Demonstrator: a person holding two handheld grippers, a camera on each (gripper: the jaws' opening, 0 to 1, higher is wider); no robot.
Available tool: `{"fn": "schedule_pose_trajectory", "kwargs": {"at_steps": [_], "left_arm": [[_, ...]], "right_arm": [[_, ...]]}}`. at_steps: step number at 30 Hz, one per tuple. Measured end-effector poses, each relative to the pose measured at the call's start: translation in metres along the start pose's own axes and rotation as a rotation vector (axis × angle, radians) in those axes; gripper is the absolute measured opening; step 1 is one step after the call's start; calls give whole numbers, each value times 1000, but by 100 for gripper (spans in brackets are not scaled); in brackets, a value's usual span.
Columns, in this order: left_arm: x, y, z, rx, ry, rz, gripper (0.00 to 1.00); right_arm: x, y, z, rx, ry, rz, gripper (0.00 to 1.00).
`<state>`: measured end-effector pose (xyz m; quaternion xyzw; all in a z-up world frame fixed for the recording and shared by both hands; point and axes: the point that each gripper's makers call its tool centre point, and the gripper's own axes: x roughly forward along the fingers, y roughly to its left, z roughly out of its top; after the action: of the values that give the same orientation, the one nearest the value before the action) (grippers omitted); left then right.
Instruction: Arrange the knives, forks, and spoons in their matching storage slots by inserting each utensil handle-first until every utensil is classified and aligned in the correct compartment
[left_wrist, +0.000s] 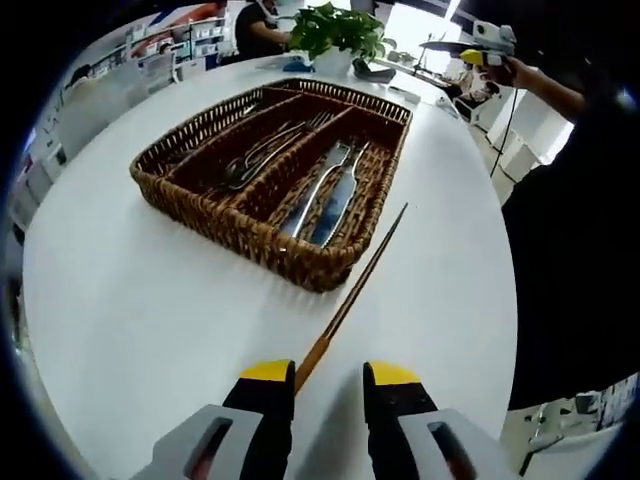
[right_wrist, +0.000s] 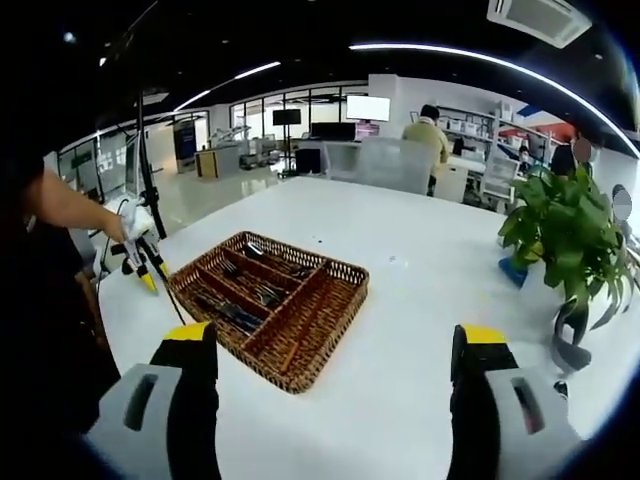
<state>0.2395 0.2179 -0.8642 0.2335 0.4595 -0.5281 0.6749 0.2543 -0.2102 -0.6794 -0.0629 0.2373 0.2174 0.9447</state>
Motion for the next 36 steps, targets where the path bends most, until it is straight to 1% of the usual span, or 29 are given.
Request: {"fn": "schedule_pose_trajectory", "kwargs": {"at_steps": [3,4,7,9,10,11,12,13,14,16,18,19,22,24,25,26,27,28,29,30,31,32,34,35,36], "left_arm": [[4,-3,2,32,17,3,27],[7,-9,4,56,28,1,27],[11,-15,10,97,34,3,23],[15,-19,13,110,48,-3,18],[18,-21,7,166,96,-13,13],[16,-17,14,256,79,13,6],[14,-22,8,232,118,17,4],[13,-24,15,249,95,18,4],[14,-25,16,251,89,5,4],[13,-26,15,289,105,1,4],[15,-28,14,289,117,-13,4],[14,-28,15,305,122,-7,3],[15,-26,14,287,121,-3,2],[15,-26,14,257,115,1,2],[15,-28,17,201,94,-2,1],[16,-27,19,166,71,-2,0],[12,-24,22,100,54,14,0],[6,-23,33,104,3,17,0],[4,-18,31,38,28,51,0],[6,-18,31,96,29,38,0],[6,-18,28,87,48,31,0],[10,-27,20,89,82,-5,0],[12,-17,9,179,140,70,0],[14,-18,9,180,130,78,0],[14,-19,12,159,102,76,0]], "right_arm": [[1,2,1,-6,-1,8,99],[1,3,0,-8,0,10,99],[1,3,0,-14,1,12,99],[0,3,-1,-13,1,13,99],[0,2,-1,-14,2,12,99],[-1,2,-1,-14,1,12,99],[-1,2,-1,-14,-1,11,99],[-2,1,-1,-11,-3,10,99],[-2,1,-1,-10,-4,10,99],[-3,1,0,-10,-7,8,98],[-3,1,-1,-10,-5,8,98],[-3,1,-1,-11,-7,8,98],[-2,3,0,-8,-11,11,98],[-2,3,0,-12,-12,13,98],[-1,4,0,-12,-11,14,98],[-1,4,0,-11,-12,15,98],[-1,5,0,-11,-13,16,98],[-1,5,0,-12,-14,16,98],[-1,5,0,-12,-15,17,98],[0,6,1,-10,-16,19,98],[0,6,0,-10,-16,21,98],[1,7,0,-12,-16,24,98],[1,8,0,-13,-17,27,98],[1,8,1,-14,-20,29,98],[1,9,1,-14,-20,30,98]]}}
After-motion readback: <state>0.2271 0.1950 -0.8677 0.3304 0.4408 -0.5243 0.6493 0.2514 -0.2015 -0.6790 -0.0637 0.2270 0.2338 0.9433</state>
